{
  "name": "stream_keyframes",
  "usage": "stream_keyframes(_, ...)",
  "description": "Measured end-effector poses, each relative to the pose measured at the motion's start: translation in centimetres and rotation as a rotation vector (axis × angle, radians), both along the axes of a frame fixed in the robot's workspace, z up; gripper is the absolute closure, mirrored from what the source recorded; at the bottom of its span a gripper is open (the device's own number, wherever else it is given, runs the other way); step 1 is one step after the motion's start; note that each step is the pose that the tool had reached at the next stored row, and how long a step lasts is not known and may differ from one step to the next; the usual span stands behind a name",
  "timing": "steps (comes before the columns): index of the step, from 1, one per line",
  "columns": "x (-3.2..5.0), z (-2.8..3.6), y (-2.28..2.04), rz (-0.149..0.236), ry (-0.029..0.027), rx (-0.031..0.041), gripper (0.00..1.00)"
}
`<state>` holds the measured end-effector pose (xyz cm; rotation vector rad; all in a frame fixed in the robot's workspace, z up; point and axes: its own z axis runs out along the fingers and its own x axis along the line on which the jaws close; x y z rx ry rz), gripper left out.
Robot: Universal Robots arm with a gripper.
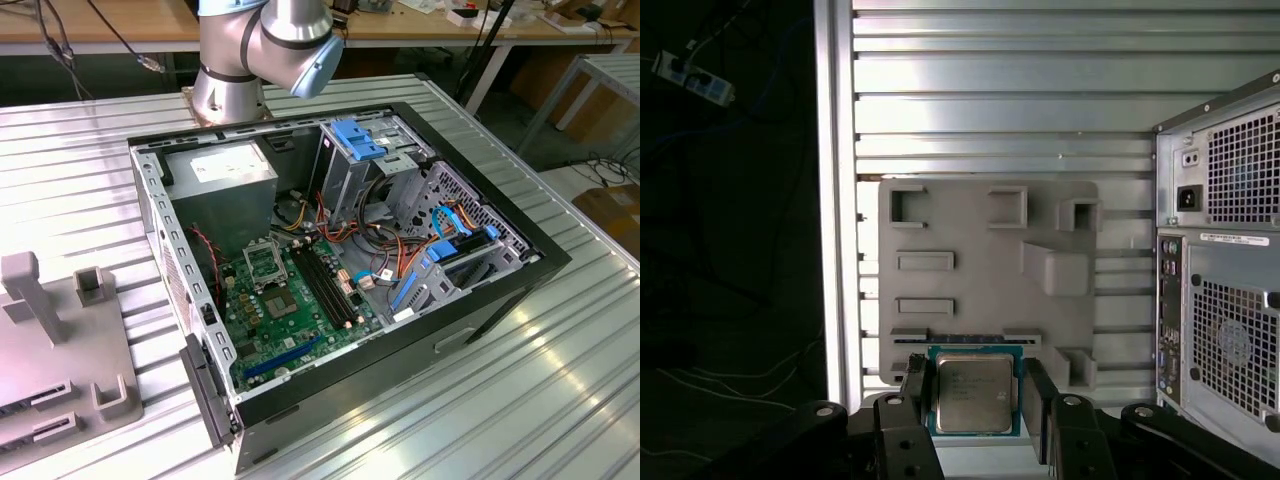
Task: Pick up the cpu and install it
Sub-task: 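Pick up the cpu and move it towards the insertion slot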
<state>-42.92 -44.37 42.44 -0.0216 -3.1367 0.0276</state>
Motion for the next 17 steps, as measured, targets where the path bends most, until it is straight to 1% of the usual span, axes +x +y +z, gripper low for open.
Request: stream_keyframes(17,0.53,0.00,0.00,0.000,0.0000,0.0000,0.53)
